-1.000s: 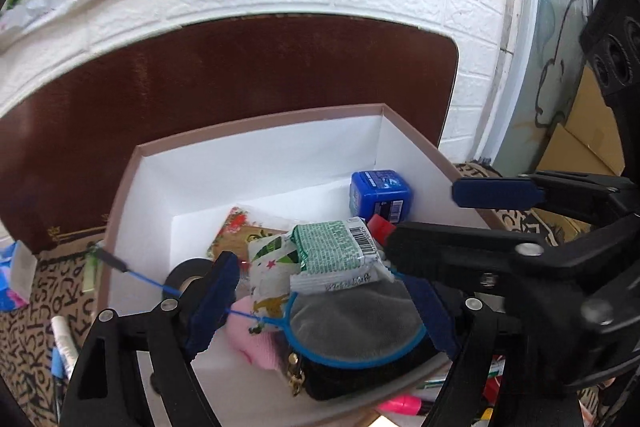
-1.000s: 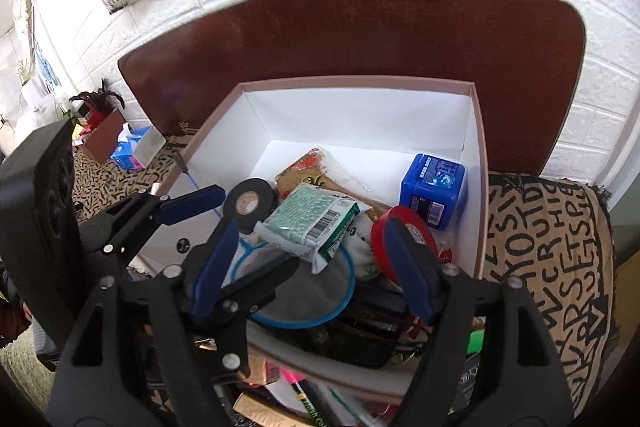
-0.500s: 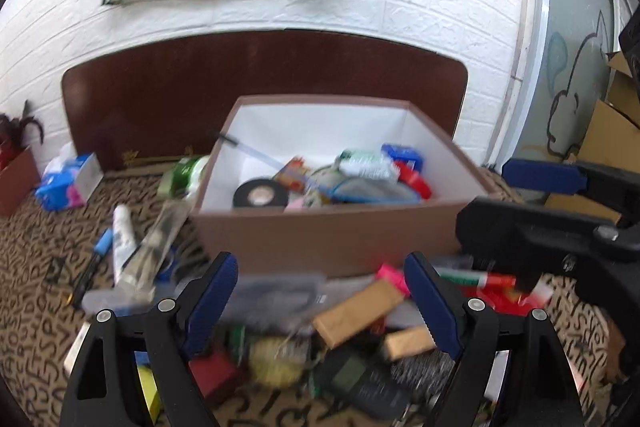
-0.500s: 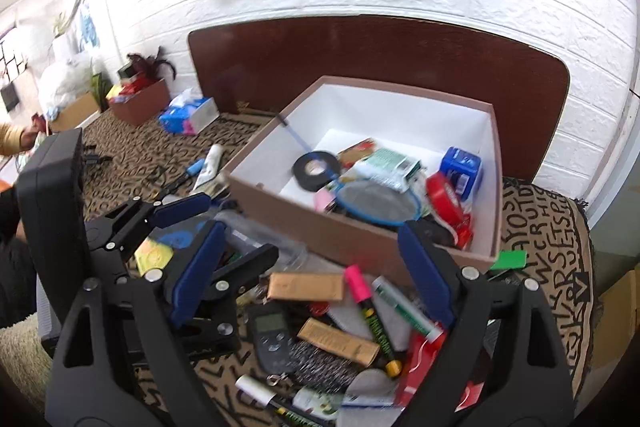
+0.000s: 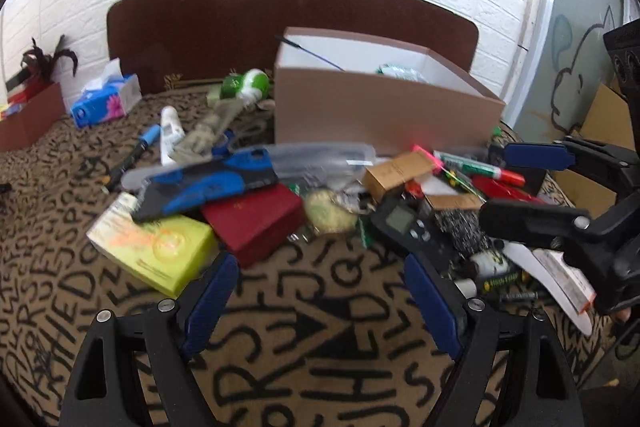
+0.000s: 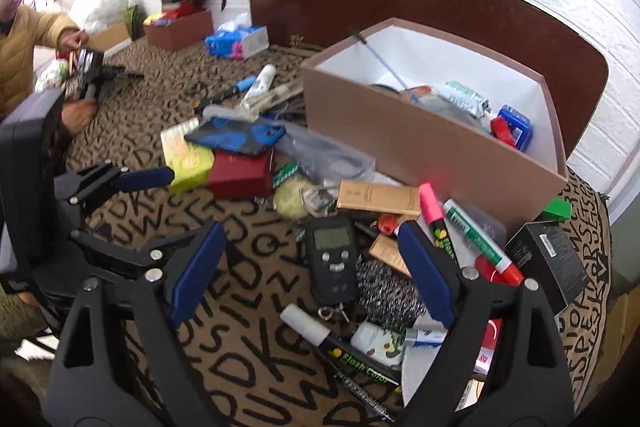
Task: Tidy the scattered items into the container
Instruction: 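Withdraw the right tool from the box back over the scattered items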
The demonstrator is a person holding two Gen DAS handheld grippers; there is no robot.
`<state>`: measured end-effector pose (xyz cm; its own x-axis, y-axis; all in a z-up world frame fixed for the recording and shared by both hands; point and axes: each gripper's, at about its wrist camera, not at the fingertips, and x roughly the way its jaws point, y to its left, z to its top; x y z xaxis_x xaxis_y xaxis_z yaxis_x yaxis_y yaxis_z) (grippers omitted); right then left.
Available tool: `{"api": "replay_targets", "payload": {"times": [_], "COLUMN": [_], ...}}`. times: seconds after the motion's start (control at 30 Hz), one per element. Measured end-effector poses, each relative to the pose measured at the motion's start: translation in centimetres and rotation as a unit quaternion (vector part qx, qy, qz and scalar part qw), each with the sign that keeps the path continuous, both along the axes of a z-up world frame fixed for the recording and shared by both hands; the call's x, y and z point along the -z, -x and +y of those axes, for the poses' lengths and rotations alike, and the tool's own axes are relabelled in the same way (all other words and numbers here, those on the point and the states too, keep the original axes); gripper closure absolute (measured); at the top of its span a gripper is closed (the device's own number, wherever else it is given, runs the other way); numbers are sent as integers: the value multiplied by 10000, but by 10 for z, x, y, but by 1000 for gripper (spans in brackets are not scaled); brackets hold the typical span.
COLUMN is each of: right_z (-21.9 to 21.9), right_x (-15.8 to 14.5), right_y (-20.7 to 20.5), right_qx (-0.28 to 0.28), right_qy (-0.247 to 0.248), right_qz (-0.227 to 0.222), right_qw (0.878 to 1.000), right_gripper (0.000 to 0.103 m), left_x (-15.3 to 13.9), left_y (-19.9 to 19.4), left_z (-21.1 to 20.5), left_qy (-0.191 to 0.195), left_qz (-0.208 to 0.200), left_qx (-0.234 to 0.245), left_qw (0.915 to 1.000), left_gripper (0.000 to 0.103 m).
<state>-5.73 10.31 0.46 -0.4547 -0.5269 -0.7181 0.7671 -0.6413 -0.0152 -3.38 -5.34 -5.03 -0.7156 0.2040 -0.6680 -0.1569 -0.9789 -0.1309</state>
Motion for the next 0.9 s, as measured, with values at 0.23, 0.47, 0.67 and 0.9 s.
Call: {"api": "replay_targets", "payload": {"times": [0.23, 0.47, 0.67, 0.9], "right_z": [37, 106, 131, 127], "right_x": [23, 35, 28, 31], "right_y": [-31, -45, -44, -41], "right_qx": [-176, 247, -1, -821], "right_qy": [-438, -592, -304, -607], "right_qz": [84, -152, -422, -490], "right_qw": [9989, 9978, 9986, 9936], "right_gripper": [15, 15, 23, 33], "left_x": [17, 23, 21, 24], "left_y": [-12, -18, -29, -36], "left_z": [28, 75, 110, 150], "left_qy": [-55, 143, 304, 670], "left_qz": [-194, -226, -178, -182], "left_qx": [545, 1284, 2052, 3154], "left_qw": [9983, 9914, 9781, 9464], "left_gripper": [16, 16, 16, 16]}}
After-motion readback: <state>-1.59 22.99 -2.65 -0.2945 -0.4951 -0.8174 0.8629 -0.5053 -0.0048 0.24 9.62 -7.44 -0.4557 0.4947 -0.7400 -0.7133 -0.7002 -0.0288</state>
